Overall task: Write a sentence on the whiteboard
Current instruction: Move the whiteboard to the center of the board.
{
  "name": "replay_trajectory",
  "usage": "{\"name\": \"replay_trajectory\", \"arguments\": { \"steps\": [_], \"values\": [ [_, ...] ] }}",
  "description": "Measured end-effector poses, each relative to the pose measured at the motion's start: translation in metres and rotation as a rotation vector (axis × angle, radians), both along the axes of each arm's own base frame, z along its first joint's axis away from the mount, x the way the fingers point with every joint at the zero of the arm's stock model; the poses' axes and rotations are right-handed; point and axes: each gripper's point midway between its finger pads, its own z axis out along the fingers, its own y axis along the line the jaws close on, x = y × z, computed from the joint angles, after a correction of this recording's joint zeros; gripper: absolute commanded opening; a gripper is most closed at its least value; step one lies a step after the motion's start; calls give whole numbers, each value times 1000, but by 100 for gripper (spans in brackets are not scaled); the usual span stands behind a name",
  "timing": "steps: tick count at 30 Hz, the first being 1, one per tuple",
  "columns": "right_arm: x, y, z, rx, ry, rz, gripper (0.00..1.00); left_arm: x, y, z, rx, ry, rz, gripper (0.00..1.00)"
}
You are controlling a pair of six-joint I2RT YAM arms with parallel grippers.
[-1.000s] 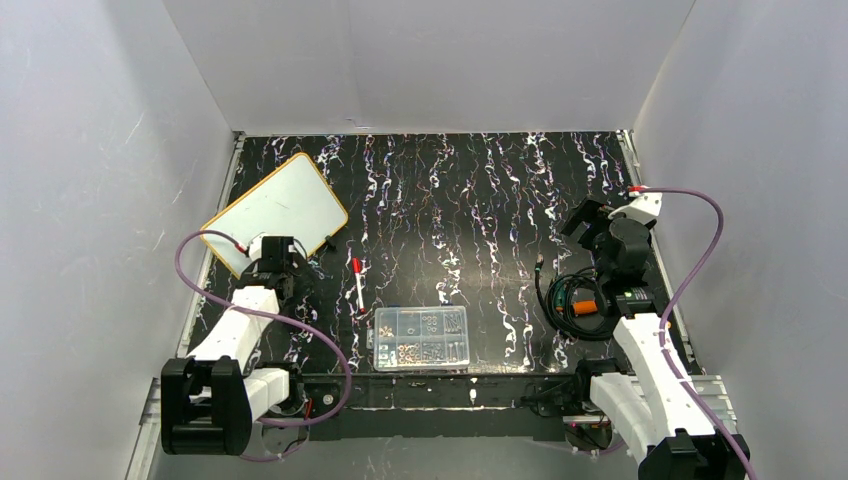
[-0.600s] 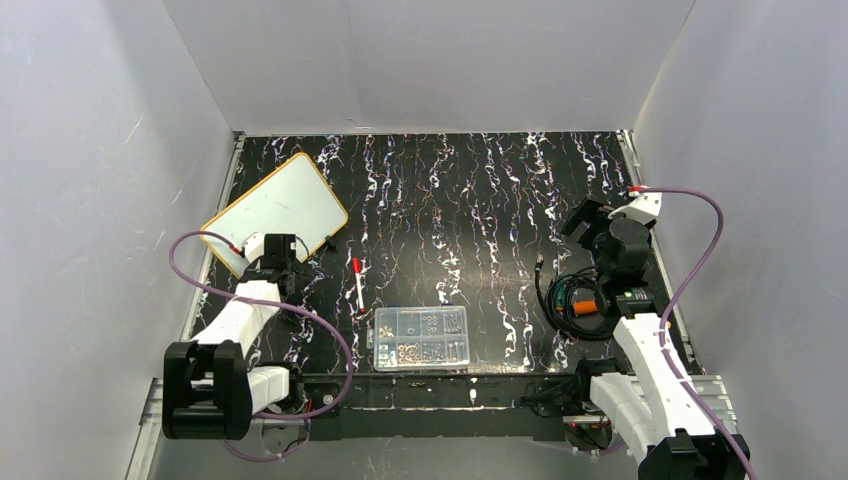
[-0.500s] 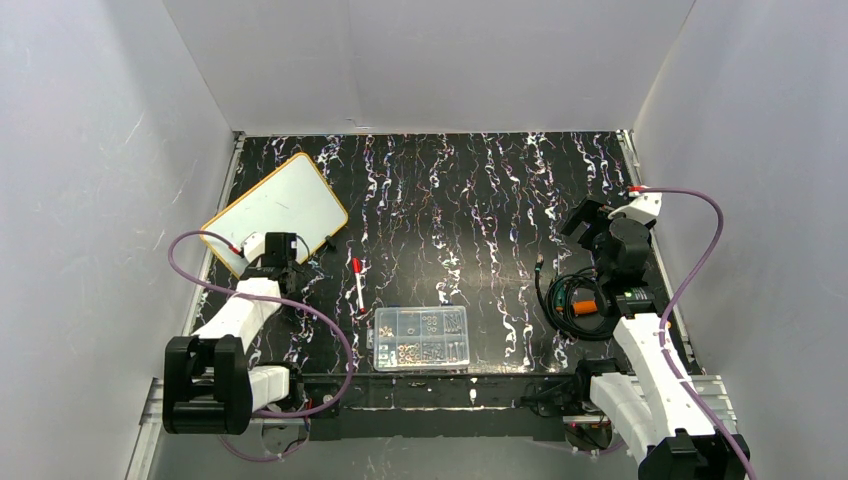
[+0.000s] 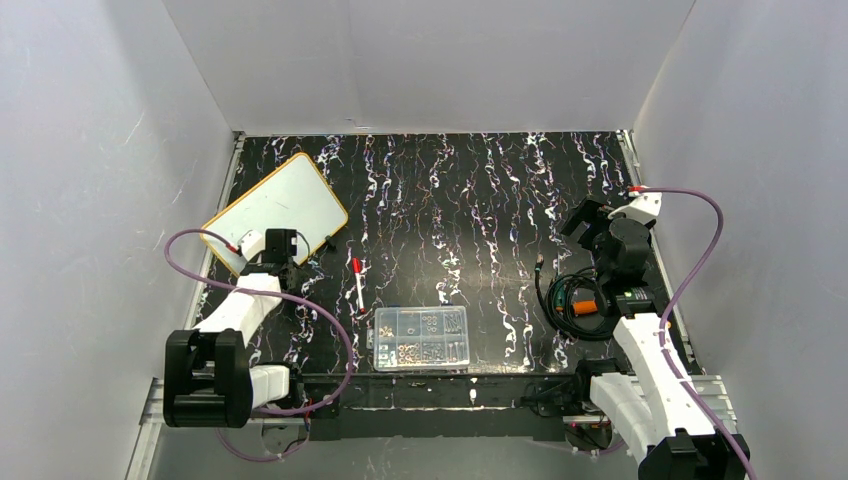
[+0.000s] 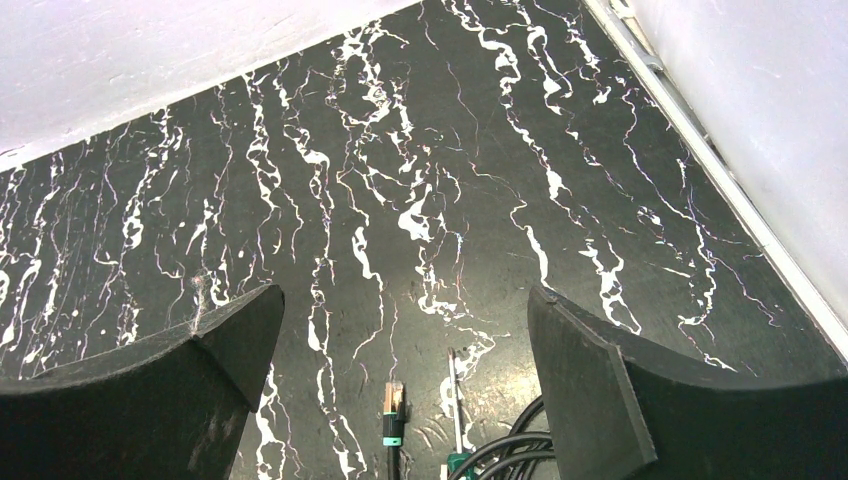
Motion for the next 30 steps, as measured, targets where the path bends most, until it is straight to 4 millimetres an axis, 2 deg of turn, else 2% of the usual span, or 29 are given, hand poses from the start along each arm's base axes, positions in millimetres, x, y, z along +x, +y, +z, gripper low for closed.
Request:
{"name": "replay_trajectory", "arguments": {
  "steps": [6,12,16,20,30],
  "values": [
    [1,0,-2,-1,7,1,100,0,0,-2,-2,11,8,39],
    [1,1,-2,-1,7,4,100,-2,1,-3,-3,15,23,29],
    [1,1,-3,-1,9,4,100,-3,3,-3,-5,14,37,17],
    [1,1,-3,0,10,8,100,-2,3,-3,-6,11,37,0],
    [1,3,-4,1,12,16,100,-2,2,-3,-5,6,22,0]
  ]
}}
